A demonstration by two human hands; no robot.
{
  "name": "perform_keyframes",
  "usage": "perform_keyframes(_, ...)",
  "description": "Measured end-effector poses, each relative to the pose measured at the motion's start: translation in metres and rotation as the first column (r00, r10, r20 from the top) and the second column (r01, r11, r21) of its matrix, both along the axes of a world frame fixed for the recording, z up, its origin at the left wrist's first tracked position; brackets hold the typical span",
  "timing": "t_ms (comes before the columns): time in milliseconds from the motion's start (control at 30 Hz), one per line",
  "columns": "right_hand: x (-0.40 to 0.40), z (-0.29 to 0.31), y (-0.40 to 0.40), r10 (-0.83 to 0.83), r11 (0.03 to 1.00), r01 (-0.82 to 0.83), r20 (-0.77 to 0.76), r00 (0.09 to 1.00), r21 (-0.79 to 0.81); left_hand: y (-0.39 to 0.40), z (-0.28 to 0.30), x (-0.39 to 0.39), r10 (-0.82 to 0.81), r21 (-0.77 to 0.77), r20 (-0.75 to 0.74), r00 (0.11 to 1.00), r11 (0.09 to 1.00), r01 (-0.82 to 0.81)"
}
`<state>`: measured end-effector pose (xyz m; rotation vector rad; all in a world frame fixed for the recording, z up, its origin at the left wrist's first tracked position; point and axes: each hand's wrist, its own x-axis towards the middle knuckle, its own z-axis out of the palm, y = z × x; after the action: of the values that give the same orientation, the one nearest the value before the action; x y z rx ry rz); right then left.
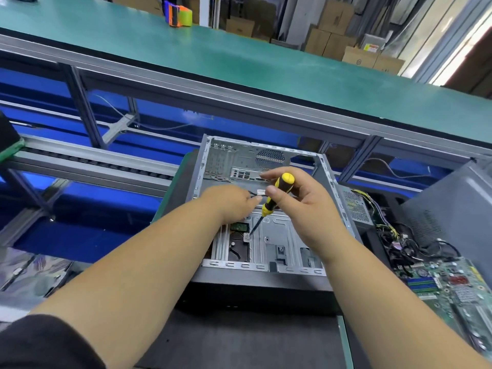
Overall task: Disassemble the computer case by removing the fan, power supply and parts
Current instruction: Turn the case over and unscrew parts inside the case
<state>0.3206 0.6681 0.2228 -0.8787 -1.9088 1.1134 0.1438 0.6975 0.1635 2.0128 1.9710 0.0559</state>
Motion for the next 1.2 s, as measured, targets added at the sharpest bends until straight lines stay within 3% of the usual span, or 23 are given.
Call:
perform_keyframes(100, -0.001, 0.000, -0.003, -0.006, 1.000, 0.006, -0.009, 1.000, -0.015, 0.002, -0.005, -0.004, -0.027, -0.057, -0.044, 0.999, 0.998, 0.025)
perform_keyframes(533, -0.004, 0.002, -0.007, 0.000, 1.000, 0.000, 0.013, 1.000, 0.003, 0.004, -0.014, -0.006, -0.036, 0.062, -0.067, 0.997, 0.997, 0.040)
perform_keyframes(967, 0.000, 0.015, -0.003, 0.038, 0.994, -0.062, 0.241, 0.970, 0.094, 0.003, -0.013, -0.005, -0.028, 0.088, -0.051, 0.998, 0.996, 0.032)
perform_keyframes(1200, -0.009, 0.019, -0.003, 0.192, 0.981, -0.189, 0.084, 0.978, -0.044, 0.006, -0.018, -0.006, -0.072, 0.104, -0.065, 0.995, 0.991, 0.078)
